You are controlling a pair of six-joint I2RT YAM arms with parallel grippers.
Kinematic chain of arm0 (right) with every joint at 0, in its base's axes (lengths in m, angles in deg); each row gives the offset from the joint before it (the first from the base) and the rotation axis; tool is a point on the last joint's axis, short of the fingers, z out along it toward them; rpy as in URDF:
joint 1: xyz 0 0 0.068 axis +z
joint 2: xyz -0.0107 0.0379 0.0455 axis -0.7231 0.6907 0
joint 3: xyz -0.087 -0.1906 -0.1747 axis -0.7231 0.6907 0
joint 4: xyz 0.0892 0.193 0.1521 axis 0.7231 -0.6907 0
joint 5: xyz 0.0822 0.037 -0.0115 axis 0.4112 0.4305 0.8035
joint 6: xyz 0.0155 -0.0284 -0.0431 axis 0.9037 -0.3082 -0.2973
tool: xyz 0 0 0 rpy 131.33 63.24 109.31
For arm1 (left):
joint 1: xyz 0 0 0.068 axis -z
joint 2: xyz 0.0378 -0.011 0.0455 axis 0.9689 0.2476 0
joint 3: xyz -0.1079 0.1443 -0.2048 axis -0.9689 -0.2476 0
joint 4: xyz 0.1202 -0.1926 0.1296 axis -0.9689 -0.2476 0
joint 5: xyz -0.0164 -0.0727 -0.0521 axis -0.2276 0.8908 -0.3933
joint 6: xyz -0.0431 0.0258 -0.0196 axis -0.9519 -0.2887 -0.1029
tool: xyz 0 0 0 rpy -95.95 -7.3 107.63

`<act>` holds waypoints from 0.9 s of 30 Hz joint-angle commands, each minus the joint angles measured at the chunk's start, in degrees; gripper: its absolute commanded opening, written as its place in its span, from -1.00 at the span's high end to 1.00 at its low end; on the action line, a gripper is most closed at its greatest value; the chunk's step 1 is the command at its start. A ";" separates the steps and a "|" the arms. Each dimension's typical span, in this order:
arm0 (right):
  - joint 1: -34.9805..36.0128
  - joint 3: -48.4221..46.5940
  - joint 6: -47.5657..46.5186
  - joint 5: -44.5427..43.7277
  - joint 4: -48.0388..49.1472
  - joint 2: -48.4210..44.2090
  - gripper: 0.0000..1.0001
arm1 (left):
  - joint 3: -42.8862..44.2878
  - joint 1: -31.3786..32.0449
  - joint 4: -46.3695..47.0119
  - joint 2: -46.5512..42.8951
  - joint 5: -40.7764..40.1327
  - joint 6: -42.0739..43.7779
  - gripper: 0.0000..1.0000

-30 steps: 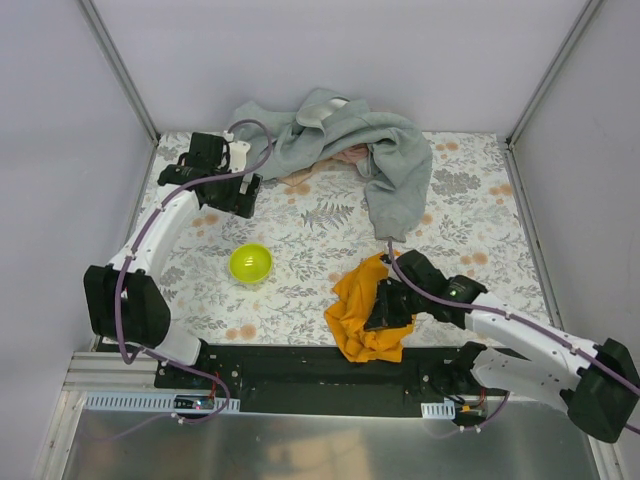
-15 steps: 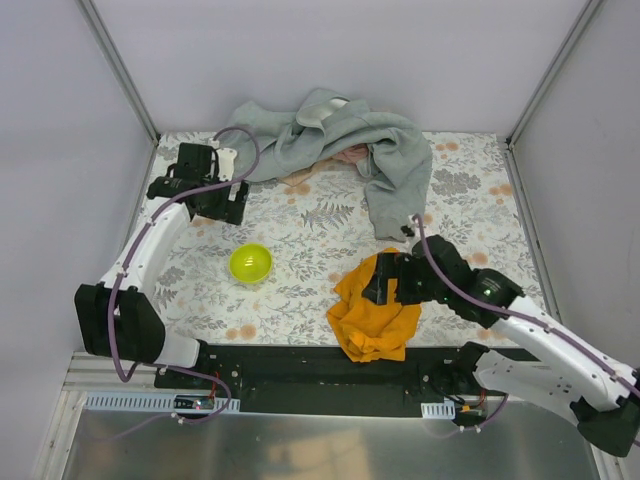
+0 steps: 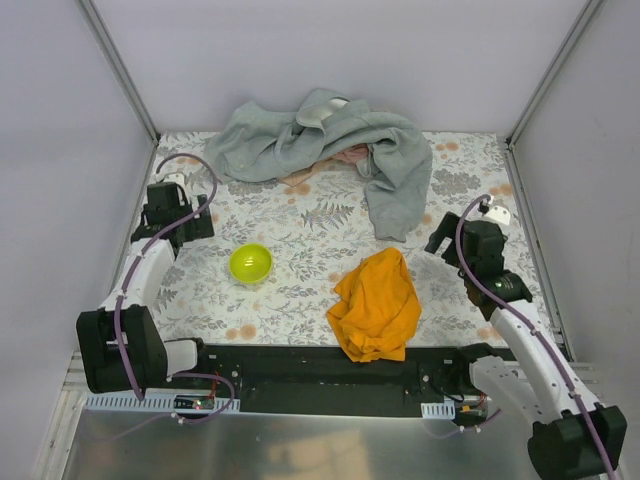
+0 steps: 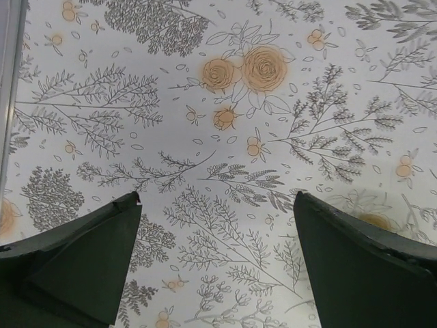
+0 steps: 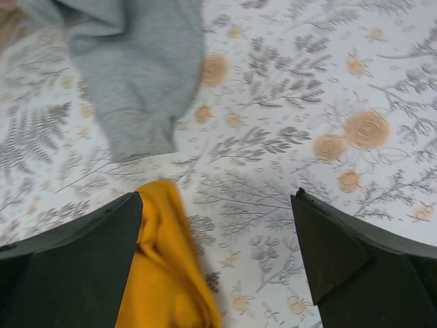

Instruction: Pick out a specific cloth from the pile

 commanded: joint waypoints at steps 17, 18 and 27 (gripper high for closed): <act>-12.37 19.11 -3.77 -1.51 35.61 6.01 -0.99 | -25.60 -1.34 35.99 -6.97 -5.01 -10.37 -0.97; -12.46 19.20 -3.77 -1.51 35.61 6.01 -0.99 | -25.69 -1.34 36.34 -6.97 -4.84 -10.45 -0.98; -12.81 19.73 -3.33 -0.37 35.97 6.36 -0.99 | -25.95 -1.43 36.25 -6.79 -4.14 -10.02 -0.96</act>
